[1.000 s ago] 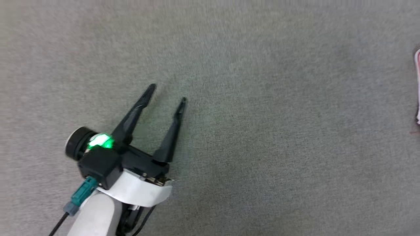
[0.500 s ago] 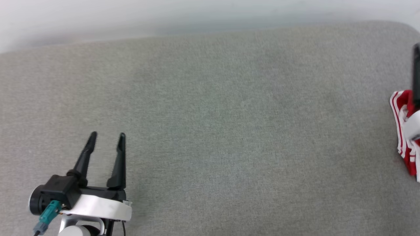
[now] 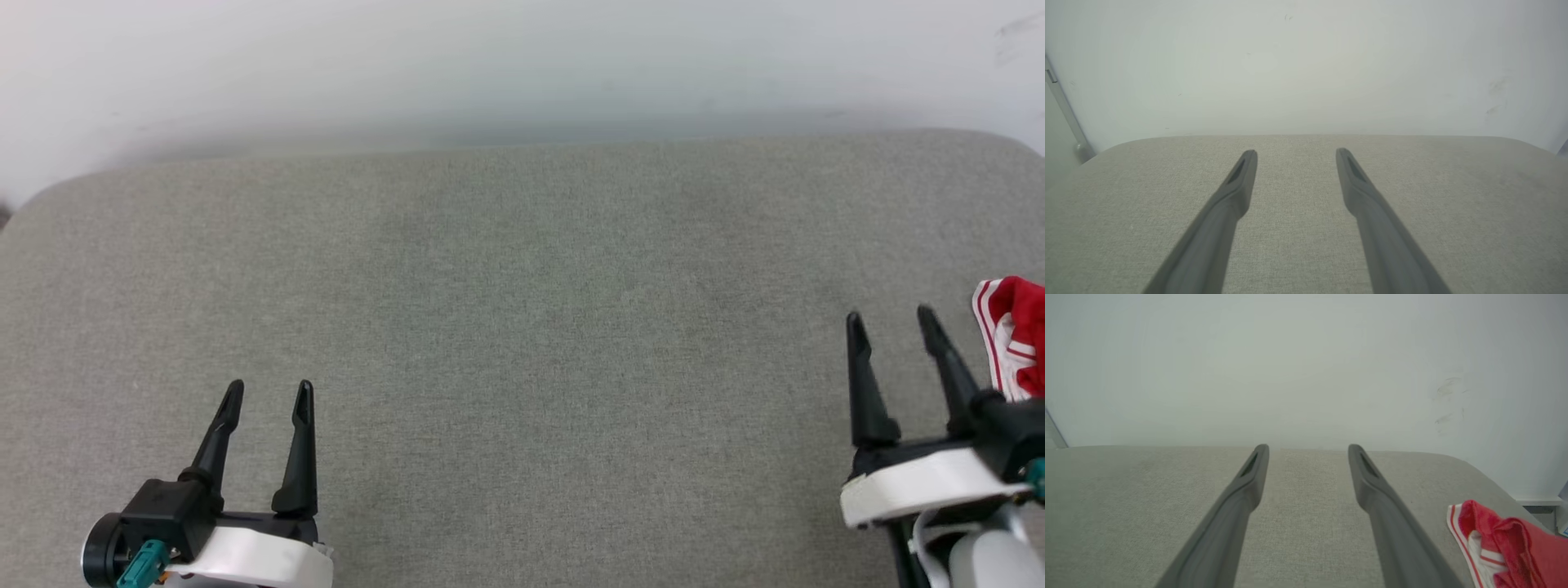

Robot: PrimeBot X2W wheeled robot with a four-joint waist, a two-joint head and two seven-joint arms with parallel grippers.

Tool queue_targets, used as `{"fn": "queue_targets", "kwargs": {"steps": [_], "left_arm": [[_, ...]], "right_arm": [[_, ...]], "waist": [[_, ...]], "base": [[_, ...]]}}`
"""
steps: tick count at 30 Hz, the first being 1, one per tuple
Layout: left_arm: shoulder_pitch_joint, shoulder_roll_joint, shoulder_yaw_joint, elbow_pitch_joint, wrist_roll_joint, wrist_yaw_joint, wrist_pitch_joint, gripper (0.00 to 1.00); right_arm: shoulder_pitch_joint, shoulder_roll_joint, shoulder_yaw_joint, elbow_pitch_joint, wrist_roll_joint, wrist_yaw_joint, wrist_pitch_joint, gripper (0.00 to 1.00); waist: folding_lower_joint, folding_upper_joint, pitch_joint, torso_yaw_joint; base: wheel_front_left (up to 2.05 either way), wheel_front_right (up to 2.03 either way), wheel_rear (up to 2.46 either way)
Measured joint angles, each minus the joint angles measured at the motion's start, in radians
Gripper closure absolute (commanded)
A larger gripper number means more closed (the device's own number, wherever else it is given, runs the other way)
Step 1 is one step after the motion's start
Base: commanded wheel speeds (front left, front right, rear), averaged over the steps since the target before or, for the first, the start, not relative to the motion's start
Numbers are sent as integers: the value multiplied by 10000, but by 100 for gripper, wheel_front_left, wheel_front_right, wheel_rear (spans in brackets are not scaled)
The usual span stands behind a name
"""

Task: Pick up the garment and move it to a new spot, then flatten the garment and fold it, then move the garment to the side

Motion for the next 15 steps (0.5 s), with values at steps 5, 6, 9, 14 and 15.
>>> {"fn": "queue_targets", "kwargs": {"steps": [5, 6, 9, 14, 15], "left_arm": [[190, -77, -54, 69, -21, -8, 0, 0], [233, -86, -79, 119, -35, -8, 2, 0], [299, -82, -127, 155, -77, -10, 0, 0], [401, -92, -127, 211, -117, -10, 0, 0], [401, -100, -111, 211, -117, -10, 0, 0]], "right_arm": [[522, 234, 198, 245, 0, -2, -316, 0], [590, 259, 253, 295, -4, -2, -362, 0], [754, 291, 339, 364, -35, -2, -445, 0], [775, 301, 399, 443, 107, -2, -546, 0], [779, 301, 414, 456, 107, -2, -571, 0]], "waist": [[0, 0, -263, 19], [0, 0, -307, 16], [0, 0, -395, 5], [0, 0, -472, 16], [1, 0, -483, 22]], "base": [[0, 0, 0], [0, 0, 0], [0, 0, 0], [0, 0, 0], [0, 0, 0]]}}
